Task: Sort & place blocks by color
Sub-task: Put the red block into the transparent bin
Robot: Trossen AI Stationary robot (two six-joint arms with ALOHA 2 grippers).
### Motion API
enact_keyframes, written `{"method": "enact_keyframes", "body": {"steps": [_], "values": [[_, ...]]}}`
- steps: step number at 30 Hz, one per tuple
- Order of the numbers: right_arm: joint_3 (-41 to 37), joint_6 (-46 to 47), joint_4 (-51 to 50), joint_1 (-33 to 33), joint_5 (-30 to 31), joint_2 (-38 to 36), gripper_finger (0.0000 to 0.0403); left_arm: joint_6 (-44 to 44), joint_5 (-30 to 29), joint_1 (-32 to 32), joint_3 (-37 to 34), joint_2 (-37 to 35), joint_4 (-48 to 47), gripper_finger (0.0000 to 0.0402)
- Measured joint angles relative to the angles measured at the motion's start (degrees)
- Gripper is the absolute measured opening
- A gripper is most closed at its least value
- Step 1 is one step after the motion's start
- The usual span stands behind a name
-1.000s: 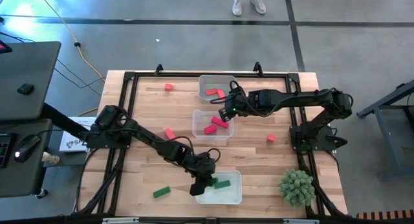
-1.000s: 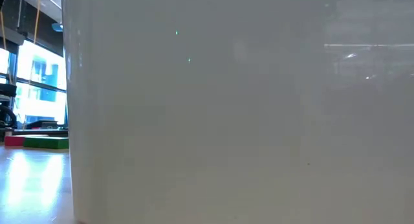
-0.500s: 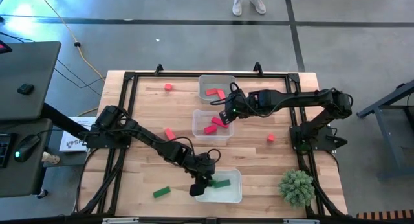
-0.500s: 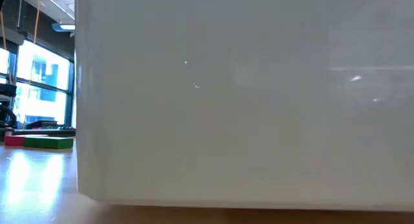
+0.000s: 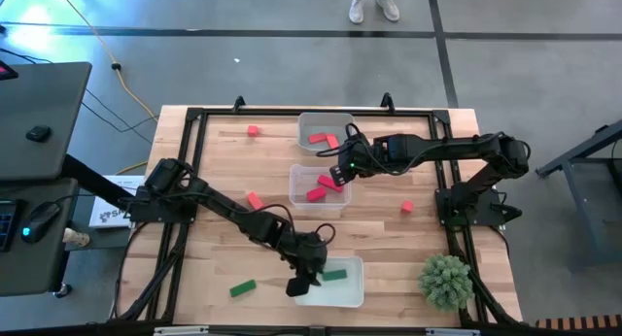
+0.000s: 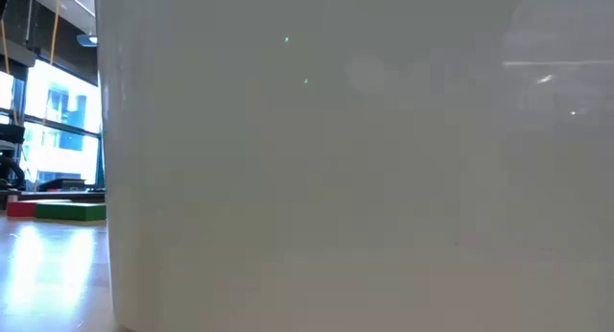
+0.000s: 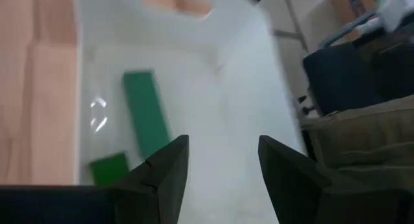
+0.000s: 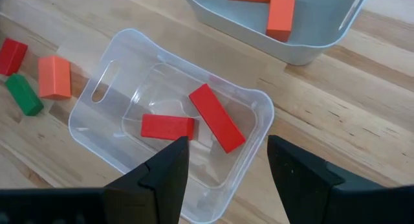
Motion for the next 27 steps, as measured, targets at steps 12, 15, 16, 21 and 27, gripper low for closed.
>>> {"method": "enact_keyframes", "body": {"steps": [12,15,16,21,27], "values": [[0.00,-0.05,-4.60,-0.02,0.20,0.00,0.0199,9.41,-0.68,0.86,9.62,-0.15,-16.07,0.0177],[0.00,-0.37,-7.22,-0.02,0.33,0.00,0.0199,11.41,-0.75,1.83,11.43,-0.15,-20.97,0.0177],[0.00,-0.70,-8.13,-0.02,0.45,0.00,0.0199,12.14,-0.90,2.19,12.03,-0.15,-22.27,0.0177],[0.00,-4.02,-12.53,-0.51,0.62,0.00,0.0199,14.76,-2.92,4.08,13.66,-0.43,-25.80,0.0177],[0.00,-10.95,-16.04,-2.84,1.91,-0.02,0.0199,16.22,-5.38,7.18,13.85,-3.02,-25.53,0.0177]]}}
